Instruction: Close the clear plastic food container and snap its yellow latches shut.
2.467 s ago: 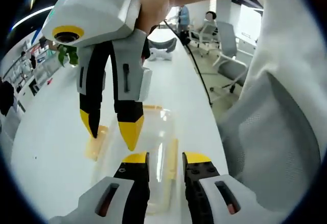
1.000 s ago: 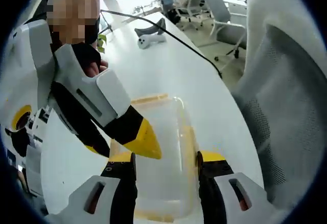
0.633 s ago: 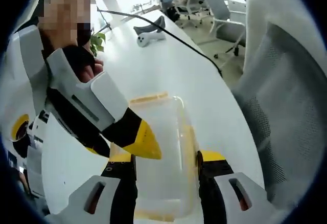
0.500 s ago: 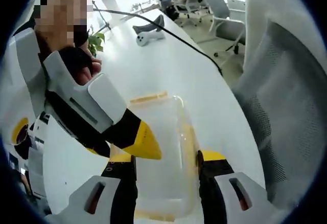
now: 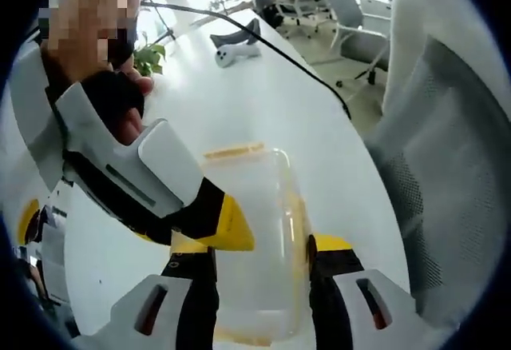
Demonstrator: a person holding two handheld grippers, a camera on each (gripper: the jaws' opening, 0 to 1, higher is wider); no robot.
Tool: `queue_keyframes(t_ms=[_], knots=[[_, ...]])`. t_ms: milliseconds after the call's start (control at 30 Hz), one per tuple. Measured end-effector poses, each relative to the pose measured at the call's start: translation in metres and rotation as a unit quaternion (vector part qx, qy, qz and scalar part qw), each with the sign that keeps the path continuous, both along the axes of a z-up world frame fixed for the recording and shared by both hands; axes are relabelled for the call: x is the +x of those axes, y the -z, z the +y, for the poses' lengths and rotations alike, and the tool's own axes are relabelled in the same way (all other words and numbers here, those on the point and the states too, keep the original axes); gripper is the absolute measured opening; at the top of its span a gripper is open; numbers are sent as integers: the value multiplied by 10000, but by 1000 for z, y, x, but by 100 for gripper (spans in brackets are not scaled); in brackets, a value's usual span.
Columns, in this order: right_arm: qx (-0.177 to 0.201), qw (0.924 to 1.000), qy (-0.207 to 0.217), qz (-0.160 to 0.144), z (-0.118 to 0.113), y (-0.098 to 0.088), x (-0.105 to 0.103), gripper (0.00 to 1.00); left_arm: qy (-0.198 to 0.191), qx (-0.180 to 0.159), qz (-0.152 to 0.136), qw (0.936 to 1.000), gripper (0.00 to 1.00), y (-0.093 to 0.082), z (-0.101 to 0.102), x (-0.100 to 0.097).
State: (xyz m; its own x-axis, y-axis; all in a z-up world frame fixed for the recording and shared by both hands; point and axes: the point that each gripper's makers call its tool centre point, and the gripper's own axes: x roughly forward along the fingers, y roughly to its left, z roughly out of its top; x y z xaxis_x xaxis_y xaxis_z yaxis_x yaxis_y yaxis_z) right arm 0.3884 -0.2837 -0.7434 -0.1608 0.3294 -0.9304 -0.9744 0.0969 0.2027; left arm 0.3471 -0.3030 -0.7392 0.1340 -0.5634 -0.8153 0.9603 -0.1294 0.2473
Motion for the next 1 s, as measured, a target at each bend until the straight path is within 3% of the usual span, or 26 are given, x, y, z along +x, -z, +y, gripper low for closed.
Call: queue_keyframes(t_ms=[300, 333, 367, 500, 600, 633, 700, 1000], knots=[[-205, 9995, -155, -185, 1, 0, -3, 43, -210, 151, 70, 9996, 36, 1, 0, 2], [-265, 9992, -185, -238, 1, 1, -3, 42, -108, -1, 390, 9992, 35, 0, -8, -9], [-342, 9990, -196, -225, 2, 1, -3, 42, -295, 113, 133, 9994, 35, 1, -2, -1], [-406, 9988, -227, -168, 1, 2, -1, 41, -241, -27, 172, 9996, 35, 0, 1, 2], [-369, 9991, -221, -15, -1, 3, 0, 41, -231, 26, 187, 9996, 36, -1, 0, 3], [-197, 9996, -117, 151, 6, 4, -4, 41, -219, 19, 187, 9996, 36, 1, -1, 2], [-543, 9976, -423, 52, 1, 1, -2, 41, -253, -17, 205, 9995, 36, 1, -1, 2], [-371, 9988, -325, 37, -2, 1, -1, 43, -161, 16, 101, 9998, 37, 1, 0, 1]])
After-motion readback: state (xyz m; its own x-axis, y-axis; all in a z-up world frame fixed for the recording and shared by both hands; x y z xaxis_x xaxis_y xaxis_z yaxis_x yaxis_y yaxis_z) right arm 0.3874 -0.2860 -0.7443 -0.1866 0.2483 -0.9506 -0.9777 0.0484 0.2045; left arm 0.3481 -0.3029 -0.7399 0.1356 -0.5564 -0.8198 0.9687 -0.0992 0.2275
